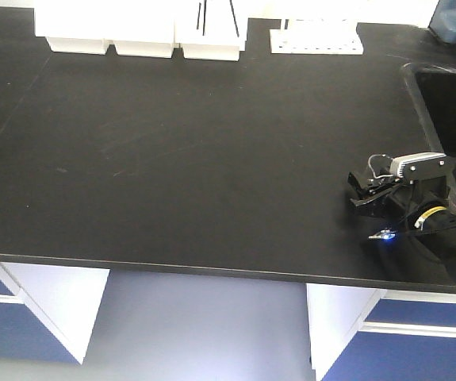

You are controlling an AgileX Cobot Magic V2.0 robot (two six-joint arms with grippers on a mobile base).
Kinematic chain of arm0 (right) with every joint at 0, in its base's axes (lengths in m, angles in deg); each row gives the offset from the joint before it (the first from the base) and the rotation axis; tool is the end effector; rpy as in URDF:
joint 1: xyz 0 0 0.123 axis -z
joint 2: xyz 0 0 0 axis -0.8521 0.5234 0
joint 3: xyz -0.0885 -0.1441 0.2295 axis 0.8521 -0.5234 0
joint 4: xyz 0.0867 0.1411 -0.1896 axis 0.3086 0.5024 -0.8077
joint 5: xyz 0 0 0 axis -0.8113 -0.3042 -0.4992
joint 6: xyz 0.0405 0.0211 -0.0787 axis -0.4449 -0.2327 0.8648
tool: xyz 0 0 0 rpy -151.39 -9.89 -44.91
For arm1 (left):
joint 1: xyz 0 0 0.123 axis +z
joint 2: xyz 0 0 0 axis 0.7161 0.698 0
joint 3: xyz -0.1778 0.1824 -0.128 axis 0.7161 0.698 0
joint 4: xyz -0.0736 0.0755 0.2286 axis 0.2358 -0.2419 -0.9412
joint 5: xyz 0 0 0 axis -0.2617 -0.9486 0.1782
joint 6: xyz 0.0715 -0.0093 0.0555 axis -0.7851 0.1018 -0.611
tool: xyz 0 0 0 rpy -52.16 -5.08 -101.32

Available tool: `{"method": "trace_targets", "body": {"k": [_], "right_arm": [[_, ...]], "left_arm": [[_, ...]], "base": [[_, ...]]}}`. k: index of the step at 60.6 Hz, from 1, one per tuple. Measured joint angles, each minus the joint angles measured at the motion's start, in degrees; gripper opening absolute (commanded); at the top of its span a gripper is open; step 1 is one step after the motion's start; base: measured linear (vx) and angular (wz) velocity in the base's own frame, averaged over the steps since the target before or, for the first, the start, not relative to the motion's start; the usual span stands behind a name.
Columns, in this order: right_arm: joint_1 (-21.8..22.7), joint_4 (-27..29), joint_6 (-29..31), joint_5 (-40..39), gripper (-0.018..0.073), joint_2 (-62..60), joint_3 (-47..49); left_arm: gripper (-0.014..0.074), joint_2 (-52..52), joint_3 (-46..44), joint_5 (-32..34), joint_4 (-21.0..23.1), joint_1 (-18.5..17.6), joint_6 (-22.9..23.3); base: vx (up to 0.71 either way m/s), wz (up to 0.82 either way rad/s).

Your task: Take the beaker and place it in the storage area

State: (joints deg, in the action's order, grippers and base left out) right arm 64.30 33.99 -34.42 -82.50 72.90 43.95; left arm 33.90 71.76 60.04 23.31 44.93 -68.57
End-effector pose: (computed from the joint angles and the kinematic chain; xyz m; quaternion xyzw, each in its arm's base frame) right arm 0.3041 0.0022 0.0770 -0.0822 0.8079 0.1119 0.5728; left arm 0.0565 0.0012 0.1916 -0.0432 0.7322 -0.0347 0.6789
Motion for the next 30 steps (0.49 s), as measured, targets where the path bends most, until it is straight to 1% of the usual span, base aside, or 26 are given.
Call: {"method": "trace_targets", "body": {"k": [8,14,20,24,27,30], "right_arm": [[0.0,0.1,-1.4,0.6,-0.0003,-7.5,-3.8],[0.0,0.1,-3.7,6.1,-0.0003,-16.0,-6.6],[0.0,-0.4,-7.1,16.3,-0.0003,-27.2,-8.3],[0.0,-1.5,-11.0,25.7,-0.0003,-35.1,-8.8],[0.0,-3.2,-13.1,32.9,-0.0003,-42.4,-8.9],[0.0,-5.1,-15.2,37.8,-0.0003,-47.9,-8.9]], "left_arm": [[-0.0008,0.0,0.0,0.0,0.0,0.0,0.0],[-0.0008,0.0,0.0,0.0,0.0,0.0,0.0],[-0.0008,0.0,0.0,0.0,0.0,0.0,0.0],[-0.0008,0.0,0.0,0.0,0.0,0.0,0.0],[-0.0008,0.0,0.0,0.0,0.0,0.0,0.0],[-0.0008,0.0,0.0,0.0,0.0,0.0,0.0]], "base": [[0.00,0.00],[0.00,0.00],[0.00,0.00],[0.00,0.00],[0.00,0.00],[0.00,0.00]]}}
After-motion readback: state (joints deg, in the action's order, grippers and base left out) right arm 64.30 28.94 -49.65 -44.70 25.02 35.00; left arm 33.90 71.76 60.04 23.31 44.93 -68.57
